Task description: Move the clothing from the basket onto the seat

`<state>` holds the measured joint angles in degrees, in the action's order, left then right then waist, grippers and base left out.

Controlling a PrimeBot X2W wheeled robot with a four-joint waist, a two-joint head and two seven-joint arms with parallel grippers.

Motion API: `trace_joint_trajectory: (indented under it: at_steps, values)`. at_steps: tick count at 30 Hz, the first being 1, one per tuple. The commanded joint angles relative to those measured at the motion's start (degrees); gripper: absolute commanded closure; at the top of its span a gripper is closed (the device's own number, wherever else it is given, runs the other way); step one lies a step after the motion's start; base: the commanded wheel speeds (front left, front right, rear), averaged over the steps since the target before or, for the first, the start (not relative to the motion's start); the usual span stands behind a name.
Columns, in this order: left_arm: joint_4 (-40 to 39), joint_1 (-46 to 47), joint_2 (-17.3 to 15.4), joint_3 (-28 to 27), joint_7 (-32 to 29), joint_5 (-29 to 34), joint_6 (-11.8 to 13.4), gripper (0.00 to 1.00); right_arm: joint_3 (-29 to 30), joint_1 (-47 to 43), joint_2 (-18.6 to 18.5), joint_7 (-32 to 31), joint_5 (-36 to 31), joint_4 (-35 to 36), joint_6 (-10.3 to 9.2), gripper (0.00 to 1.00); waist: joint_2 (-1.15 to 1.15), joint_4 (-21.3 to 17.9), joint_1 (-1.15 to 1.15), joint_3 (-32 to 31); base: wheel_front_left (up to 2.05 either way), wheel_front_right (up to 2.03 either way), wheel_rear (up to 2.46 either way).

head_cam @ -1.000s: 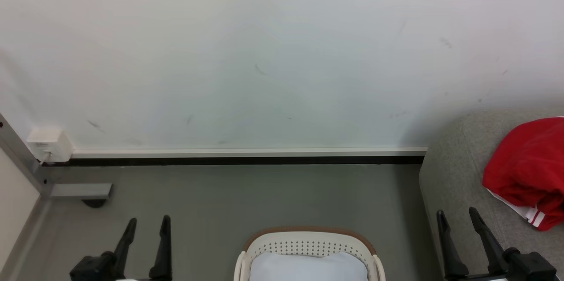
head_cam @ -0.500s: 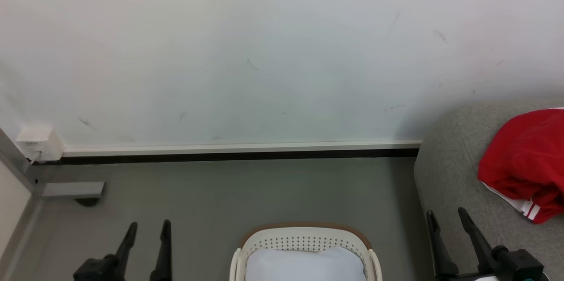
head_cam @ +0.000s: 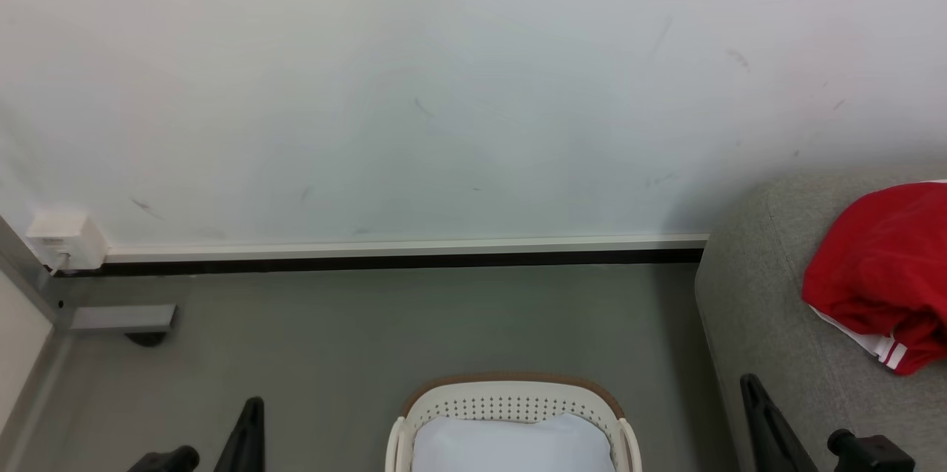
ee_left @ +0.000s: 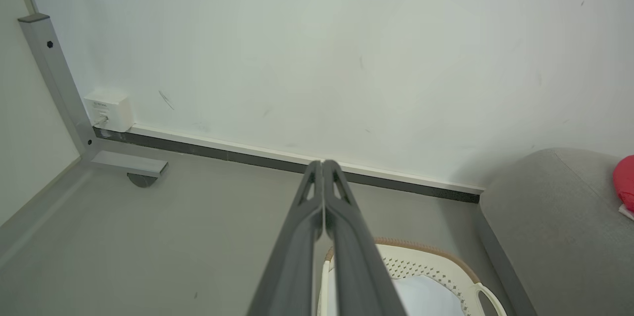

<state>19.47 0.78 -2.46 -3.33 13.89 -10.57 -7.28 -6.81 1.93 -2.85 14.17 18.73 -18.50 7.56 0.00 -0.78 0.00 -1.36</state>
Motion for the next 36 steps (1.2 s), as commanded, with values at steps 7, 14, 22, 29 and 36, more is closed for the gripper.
trace_joint_trajectory:
  at_steps: [7, 14, 22, 29, 36]
  values:
    - [-1.45, 1.63, -0.33, -0.64, -2.29, -9.82, -0.03, 1.0, 1.34, 1.26, -0.42, -1.89, 9.13, 1.36, -0.01, 1.0, 0.0, 0.06, 0.0, 0.1, 0.0, 0.0, 0.0]
    - [-2.1, 1.87, -0.35, -0.69, -3.91, -17.07, -0.05, 1.0, 2.25, 1.65, -0.62, -3.54, 15.84, 1.7, -0.02, 1.0, 0.0, 0.1, 0.0, 0.19, 0.0, 0.0, 0.0]
    - [-2.61, 2.29, -0.38, -0.94, -5.77, -24.63, -0.08, 1.0, 3.25, 2.05, -0.79, -5.28, 22.83, 2.07, -0.03, 1.0, 0.0, 0.15, 0.0, 0.29, 0.0, 0.0, 0.0]
    - [-2.96, 2.67, -0.41, -1.15, -7.33, -30.73, -0.1, 1.0, 4.11, 2.35, -0.9, -6.73, 28.43, 2.36, -0.04, 1.0, 0.0, 0.19, 0.0, 0.38, 0.0, 0.0, 0.0]
    - [-3.26, 3.04, -0.43, -1.37, -8.73, -36.4, -0.12, 1.0, 4.92, 2.54, -0.98, -8.12, 33.57, 2.65, -0.04, 1.0, 0.0, 0.24, 0.0, 0.46, 0.0, 0.0, 0.0]
